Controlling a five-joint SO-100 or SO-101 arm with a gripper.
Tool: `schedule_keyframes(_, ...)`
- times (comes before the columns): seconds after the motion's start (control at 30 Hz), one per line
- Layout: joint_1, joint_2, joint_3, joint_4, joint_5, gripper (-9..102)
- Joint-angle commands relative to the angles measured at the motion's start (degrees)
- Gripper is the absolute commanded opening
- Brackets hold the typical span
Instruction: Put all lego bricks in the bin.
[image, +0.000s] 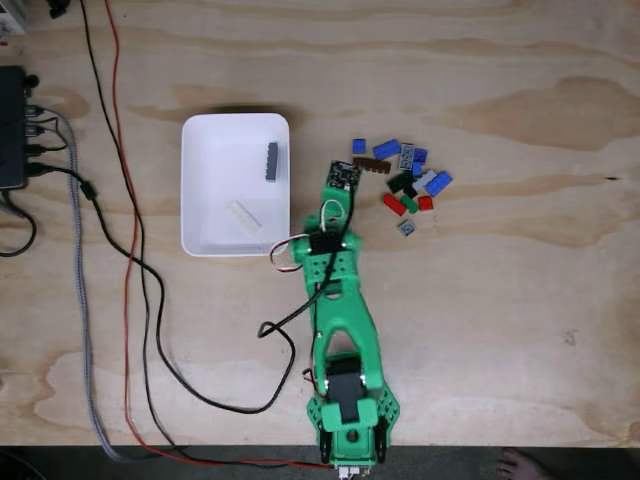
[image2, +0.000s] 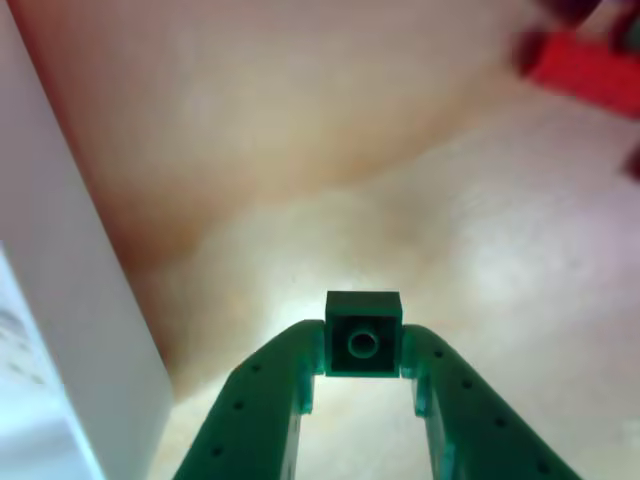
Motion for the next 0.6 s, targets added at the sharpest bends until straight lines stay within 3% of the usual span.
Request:
schedule_keyframes(0.0, 8.26, 11.43, -18.98, 2.90, 1.85, 0)
schedule_keyframes(0.17, -7.47, -3.69, -41.13, 17.67, 5.01, 0)
schedule_keyframes(0.37, -19.78, -15.82, -42.36, 19.78, 11.25, 1)
schedule_keyframes(0.47, -21.27, -18.63, -41.57, 18.90, 12.57, 8)
schedule_keyframes(0.57, -20.13, -18.11, -41.84, 17.84, 14.50, 25)
